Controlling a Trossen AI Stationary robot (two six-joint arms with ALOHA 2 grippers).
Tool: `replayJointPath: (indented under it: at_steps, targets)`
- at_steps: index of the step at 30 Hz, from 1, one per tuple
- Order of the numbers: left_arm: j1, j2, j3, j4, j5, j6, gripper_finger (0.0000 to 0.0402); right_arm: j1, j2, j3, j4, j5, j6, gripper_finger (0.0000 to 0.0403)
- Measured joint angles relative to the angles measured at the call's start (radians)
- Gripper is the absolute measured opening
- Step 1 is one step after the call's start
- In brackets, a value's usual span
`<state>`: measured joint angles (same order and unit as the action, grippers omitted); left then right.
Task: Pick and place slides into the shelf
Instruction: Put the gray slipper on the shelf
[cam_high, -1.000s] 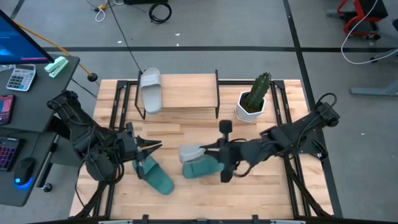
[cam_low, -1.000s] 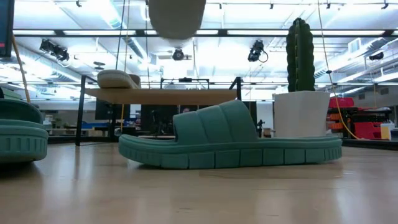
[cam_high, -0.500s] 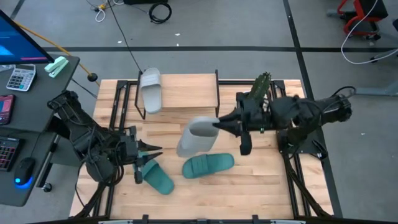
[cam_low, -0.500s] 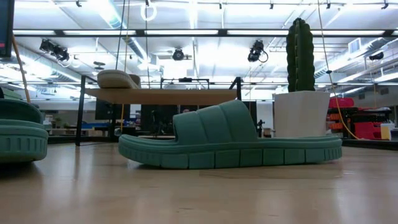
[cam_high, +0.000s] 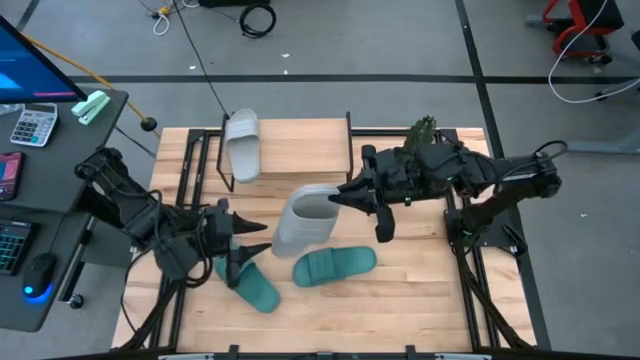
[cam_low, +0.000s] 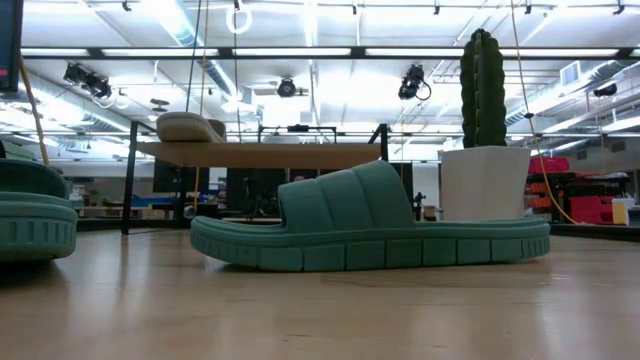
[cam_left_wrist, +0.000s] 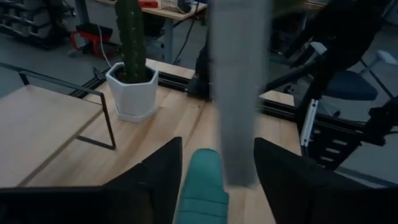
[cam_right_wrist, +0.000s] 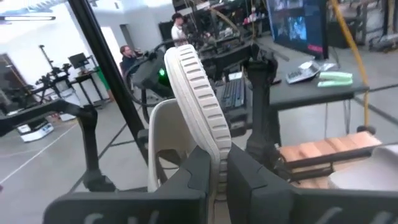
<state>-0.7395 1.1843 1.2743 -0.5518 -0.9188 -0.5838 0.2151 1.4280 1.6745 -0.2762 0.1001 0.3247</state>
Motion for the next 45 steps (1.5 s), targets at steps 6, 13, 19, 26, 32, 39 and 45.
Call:
replayJointPath:
  at_steps: [6,13,19,26,32,39,45]
  targets:
    - [0.024,0.0,0.0,0.001,0.02,-0.011,0.0234,0.0,0.027,0.0,0.001,-0.006,-0.004,0.0028]
    - [0.064,0.0,0.0,0.001,0.088,-0.018,0.0232,0.0,0.048,0.0,0.018,-0.009,-0.012,0.0028]
    - [0.075,0.0,0.0,0.002,0.096,-0.029,0.0235,-0.005,0.047,0.0,0.034,-0.009,-0.014,0.0028]
    - [0.076,0.0,0.0,0.003,0.094,-0.034,0.0232,-0.005,0.047,0.0,0.046,-0.009,-0.014,0.0028]
    - [0.076,0.0,0.0,-0.001,0.088,-0.034,0.0234,-0.003,0.047,0.0,0.048,-0.026,-0.014,0.0028]
    - [0.076,0.0,0.0,-0.004,0.082,-0.049,0.0243,-0.003,0.047,0.0,0.049,-0.027,-0.012,0.0027]
    - [0.075,0.0,0.0,-0.005,0.094,-0.069,0.0265,-0.004,0.047,0.0,0.049,-0.014,-0.039,0.0027]
